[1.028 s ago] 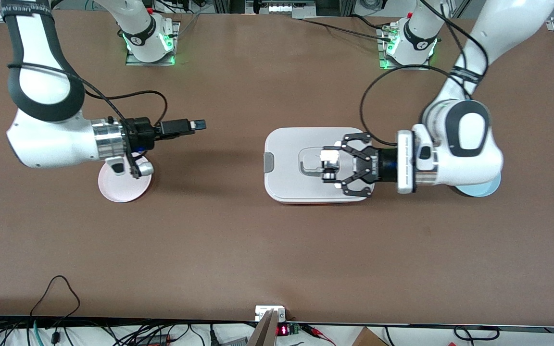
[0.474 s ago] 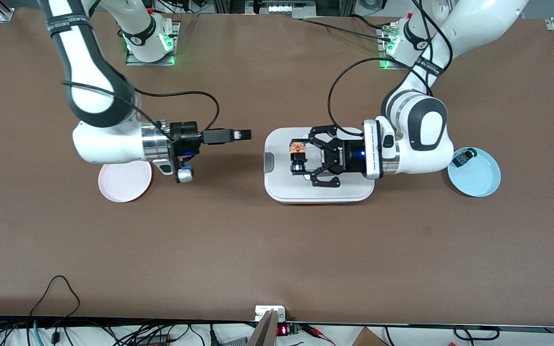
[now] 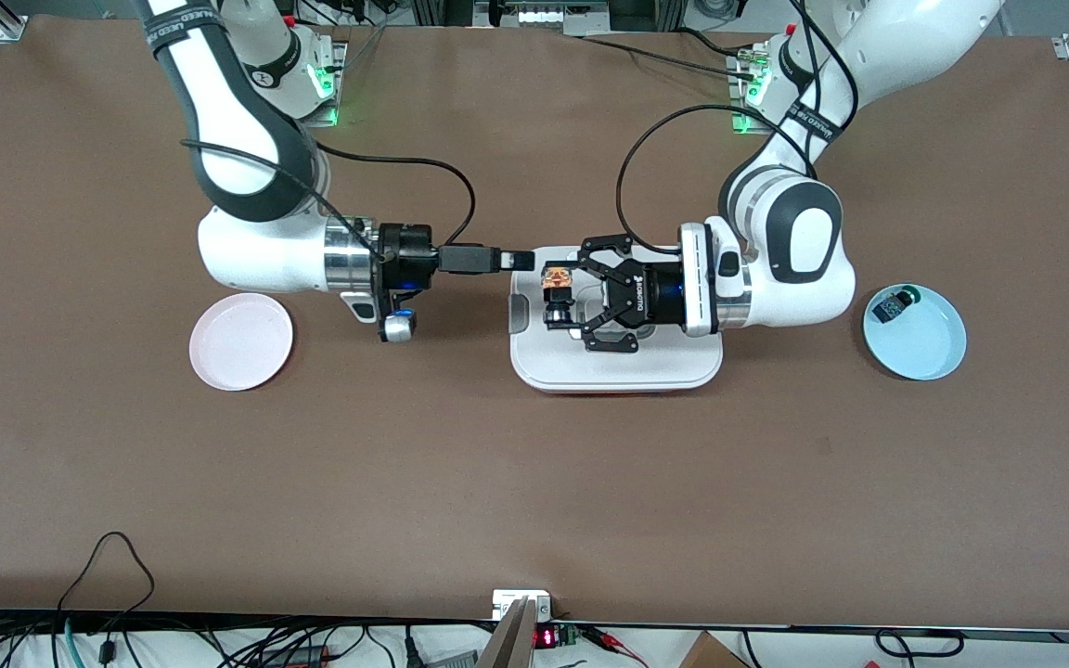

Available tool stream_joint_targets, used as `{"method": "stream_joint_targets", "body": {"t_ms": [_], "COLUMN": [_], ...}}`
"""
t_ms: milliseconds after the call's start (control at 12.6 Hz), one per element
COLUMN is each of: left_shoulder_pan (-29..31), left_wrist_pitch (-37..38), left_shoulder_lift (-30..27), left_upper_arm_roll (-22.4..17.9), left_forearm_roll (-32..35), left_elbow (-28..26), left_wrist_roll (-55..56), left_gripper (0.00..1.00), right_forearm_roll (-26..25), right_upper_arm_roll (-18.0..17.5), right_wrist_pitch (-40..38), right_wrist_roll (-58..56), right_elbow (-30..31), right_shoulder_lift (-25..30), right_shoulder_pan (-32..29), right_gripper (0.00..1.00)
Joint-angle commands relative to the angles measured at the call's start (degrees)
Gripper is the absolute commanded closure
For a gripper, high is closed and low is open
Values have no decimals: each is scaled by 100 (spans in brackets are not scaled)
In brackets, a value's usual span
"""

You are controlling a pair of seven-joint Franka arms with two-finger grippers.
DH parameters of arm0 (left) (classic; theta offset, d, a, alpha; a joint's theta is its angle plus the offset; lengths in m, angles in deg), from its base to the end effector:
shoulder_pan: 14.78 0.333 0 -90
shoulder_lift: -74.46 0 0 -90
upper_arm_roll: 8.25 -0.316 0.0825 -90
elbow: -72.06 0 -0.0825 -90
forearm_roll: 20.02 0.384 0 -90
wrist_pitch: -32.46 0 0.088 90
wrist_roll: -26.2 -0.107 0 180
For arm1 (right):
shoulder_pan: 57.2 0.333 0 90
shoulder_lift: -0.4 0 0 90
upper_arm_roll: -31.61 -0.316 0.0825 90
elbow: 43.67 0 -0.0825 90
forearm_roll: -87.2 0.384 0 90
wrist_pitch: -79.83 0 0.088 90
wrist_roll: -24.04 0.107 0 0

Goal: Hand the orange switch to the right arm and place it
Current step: 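Close the right gripper on the switch held by the left gripper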

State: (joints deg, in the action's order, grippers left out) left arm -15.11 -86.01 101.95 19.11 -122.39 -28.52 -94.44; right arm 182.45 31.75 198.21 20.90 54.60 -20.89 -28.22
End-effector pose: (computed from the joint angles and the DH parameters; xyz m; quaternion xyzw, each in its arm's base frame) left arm 0.5977 -0.3259 0.3750 0.5505 -0.4071 0.4820 0.5467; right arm 0.5707 0.3739 0.4206 -0.7467 0.1582 0.1503 0.6283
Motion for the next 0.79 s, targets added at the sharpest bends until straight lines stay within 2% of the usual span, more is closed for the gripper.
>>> {"method": "stream_joint_targets", "body": {"t_ms": [0,79,158,395,712], "left_shoulder_pan": [7,7,7,7,7], "left_wrist_pitch": [-97,-97,-105,-105,-192], "left_shoulder_lift": [-139,-139,-139,-139,-139], "left_upper_arm_roll": [42,42,42,42,50], "left_forearm_roll": [-230,-230,-230,-230,-239], "left_elbow": [-137,-137,-137,-137,-129], "left_wrist_roll": [-267,-267,-267,-267,-267], "left_gripper": [85,85,85,85,86], "right_forearm_roll": [196,196,196,196,407], "right_upper_arm_roll": [47,47,47,47,47], "right_wrist_pitch": [316,395,405,414,414], "right_wrist_roll": [-143,-178,-187,-354,-714], "right_elbow": [-70,-114,-123,-123,-123], "right_shoulder_lift": [3,-6,-6,-85,-164], "right_shoulder_pan": [231,240,266,266,275], "right_gripper": [0,1,6,33,56]}}
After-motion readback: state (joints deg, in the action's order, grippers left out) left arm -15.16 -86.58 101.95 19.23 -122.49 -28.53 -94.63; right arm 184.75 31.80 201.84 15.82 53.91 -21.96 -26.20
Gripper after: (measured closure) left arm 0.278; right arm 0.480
